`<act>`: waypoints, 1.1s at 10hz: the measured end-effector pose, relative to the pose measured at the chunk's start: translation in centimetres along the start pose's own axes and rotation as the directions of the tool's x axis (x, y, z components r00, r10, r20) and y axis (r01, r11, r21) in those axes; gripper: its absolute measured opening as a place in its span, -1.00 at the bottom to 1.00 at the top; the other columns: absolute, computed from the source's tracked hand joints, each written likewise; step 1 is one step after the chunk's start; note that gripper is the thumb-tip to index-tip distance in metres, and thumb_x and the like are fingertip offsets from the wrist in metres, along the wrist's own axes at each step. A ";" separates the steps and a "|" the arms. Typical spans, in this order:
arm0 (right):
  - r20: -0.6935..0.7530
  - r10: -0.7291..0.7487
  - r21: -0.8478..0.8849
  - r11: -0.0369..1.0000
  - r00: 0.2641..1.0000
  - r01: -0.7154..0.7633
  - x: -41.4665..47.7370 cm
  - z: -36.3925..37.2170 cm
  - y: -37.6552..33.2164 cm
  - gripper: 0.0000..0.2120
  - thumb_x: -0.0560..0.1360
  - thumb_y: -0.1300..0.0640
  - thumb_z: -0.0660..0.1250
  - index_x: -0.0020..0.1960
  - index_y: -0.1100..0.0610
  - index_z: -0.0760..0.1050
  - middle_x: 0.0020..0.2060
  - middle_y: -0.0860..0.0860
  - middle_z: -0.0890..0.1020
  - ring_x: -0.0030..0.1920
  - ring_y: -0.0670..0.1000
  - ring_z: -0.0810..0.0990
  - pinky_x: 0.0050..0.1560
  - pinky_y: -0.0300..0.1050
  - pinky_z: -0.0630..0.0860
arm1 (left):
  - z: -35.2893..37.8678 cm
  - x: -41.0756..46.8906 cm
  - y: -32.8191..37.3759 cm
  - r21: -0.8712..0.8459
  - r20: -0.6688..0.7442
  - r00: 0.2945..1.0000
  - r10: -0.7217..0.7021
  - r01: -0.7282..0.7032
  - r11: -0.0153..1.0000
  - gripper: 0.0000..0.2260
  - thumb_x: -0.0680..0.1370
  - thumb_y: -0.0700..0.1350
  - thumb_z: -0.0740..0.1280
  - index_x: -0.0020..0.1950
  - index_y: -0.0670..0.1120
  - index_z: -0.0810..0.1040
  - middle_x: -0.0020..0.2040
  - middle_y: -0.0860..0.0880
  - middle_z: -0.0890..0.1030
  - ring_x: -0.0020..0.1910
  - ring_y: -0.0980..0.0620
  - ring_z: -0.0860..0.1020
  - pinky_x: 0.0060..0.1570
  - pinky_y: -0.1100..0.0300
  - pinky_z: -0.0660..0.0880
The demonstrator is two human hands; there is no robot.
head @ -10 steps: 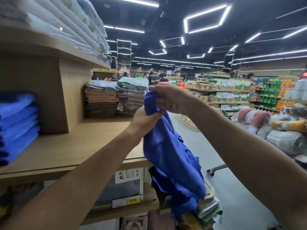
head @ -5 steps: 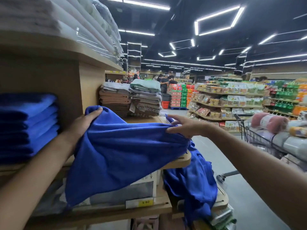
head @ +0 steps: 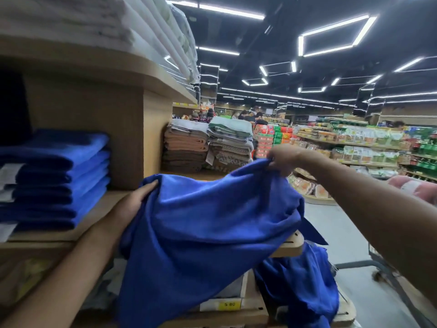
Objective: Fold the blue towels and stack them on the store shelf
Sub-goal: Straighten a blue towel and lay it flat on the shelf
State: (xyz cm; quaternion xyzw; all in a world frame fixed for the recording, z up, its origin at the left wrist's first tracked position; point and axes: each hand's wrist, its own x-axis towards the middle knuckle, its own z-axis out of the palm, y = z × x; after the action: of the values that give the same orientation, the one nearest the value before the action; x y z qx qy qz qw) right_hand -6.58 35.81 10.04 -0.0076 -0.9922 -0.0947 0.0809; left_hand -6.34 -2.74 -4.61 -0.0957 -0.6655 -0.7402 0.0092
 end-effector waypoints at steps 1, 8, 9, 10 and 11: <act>-0.506 0.139 0.241 0.970 0.851 -0.015 3.3 -4.1 -1.4 -0.84 0.46 0.25 0.24 -0.06 0.18 0.59 -0.12 0.19 0.64 -0.05 0.23 0.63 -0.16 -0.11 0.36 | 1.1 -0.5 0.0 -0.287 0.131 0.991 0.043 -0.003 0.958 -0.74 0.57 -0.06 0.27 -0.12 -0.09 0.74 -0.08 -0.09 0.71 -0.15 0.14 0.68 -0.22 0.30 0.60; -0.456 -0.288 0.656 0.532 0.842 0.536 -12.6 7.5 -22.2 -0.47 0.41 -0.44 0.34 -0.18 0.05 0.40 -0.36 -0.05 0.53 -0.34 -0.10 0.48 -0.27 0.06 0.48 | 3.8 -4.4 1.6 -0.352 0.116 0.993 0.022 0.021 0.936 -0.43 0.61 0.01 0.00 -0.26 -0.22 0.71 -0.32 -0.26 0.65 -0.34 -0.12 0.64 -0.31 0.22 0.57; -0.444 -0.226 0.828 0.265 0.867 0.494 -13.6 7.7 -23.9 -0.59 0.52 0.01 0.46 -0.27 0.21 0.33 -0.40 0.10 0.40 -0.33 -0.04 0.32 -0.28 0.15 0.34 | 4.2 -5.2 1.6 -0.328 0.102 0.993 -0.067 0.097 0.940 -0.53 0.55 -0.01 0.11 -0.37 -0.15 0.68 -0.39 -0.21 0.62 -0.43 -0.10 0.60 -0.41 0.22 0.55; -0.489 -0.238 0.869 -0.049 0.839 0.493 -14.1 7.2 -22.7 -0.65 0.48 0.28 0.37 -0.31 0.12 0.23 -0.37 0.00 0.23 -0.31 -0.01 0.21 -0.31 -0.02 0.17 | 3.8 -5.6 1.9 -0.311 0.174 0.959 -0.222 0.268 0.912 -0.76 0.38 -0.15 0.19 -0.22 -0.26 0.58 -0.33 -0.22 0.57 -0.39 -0.13 0.55 -0.32 0.21 0.53; -0.504 -0.385 0.859 -0.127 0.773 0.496 -14.5 7.4 -20.7 -0.69 0.43 0.33 0.35 -0.31 0.15 0.22 -0.35 0.08 0.21 -0.31 0.06 0.18 -0.35 0.03 0.16 | 2.9 -4.0 2.3 -0.275 0.145 0.935 -0.324 0.353 0.894 -0.69 0.45 -0.21 0.10 -0.46 -0.19 0.46 -0.54 -0.10 0.47 -0.62 -0.03 0.46 -0.57 0.37 0.39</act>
State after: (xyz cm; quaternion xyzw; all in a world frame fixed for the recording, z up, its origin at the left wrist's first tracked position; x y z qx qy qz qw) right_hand 5.90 16.93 -3.33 0.3849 -0.7170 0.5772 0.0679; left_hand -1.70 -0.62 -2.67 -0.0138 -0.5528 -0.8165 -0.1661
